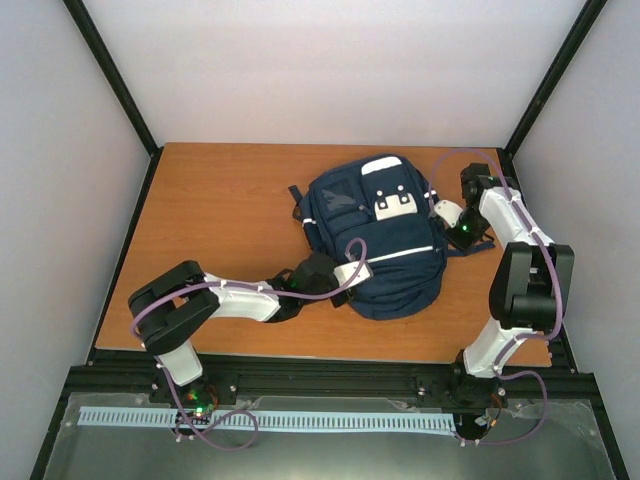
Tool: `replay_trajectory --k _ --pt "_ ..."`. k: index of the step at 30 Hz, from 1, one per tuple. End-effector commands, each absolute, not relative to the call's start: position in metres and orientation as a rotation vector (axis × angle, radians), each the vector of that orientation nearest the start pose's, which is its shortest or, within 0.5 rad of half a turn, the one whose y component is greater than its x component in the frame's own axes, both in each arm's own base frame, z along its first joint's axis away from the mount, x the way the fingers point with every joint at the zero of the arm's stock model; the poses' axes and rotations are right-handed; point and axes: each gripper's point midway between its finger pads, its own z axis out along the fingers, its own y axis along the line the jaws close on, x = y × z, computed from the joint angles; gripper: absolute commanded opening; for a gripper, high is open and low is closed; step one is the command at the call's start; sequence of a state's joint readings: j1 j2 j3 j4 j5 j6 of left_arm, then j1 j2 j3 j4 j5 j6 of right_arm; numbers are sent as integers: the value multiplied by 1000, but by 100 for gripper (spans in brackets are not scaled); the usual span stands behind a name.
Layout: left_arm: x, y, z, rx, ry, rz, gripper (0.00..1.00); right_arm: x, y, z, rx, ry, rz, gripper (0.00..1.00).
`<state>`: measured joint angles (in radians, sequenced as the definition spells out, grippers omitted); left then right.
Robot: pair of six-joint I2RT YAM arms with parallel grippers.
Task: Pack the student bag
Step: Zip the student bag at the center of the board, then reset both arms
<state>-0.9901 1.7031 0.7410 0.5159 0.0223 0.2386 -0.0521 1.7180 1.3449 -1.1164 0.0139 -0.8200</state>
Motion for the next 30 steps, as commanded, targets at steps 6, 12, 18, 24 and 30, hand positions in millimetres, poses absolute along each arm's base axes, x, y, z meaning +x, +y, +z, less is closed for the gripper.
replay_trajectory --k 6,12,18,24,30 --pt "248 -381 103 1163 1713 -509 1 405 -26 108 -932 2706 -112 3" --pt "251 -377 108 1129 1748 -491 5 409 -16 124 -859 2636 -60 3" --pt "261 -370 133 1017 1793 -473 28 401 1 172 -772 2512 36 29" --pt "270 -362 156 921 1913 -436 38 388 29 218 -610 2381 231 55" --pt "280 -344 185 791 2006 -357 99 364 51 263 -547 2213 354 100"
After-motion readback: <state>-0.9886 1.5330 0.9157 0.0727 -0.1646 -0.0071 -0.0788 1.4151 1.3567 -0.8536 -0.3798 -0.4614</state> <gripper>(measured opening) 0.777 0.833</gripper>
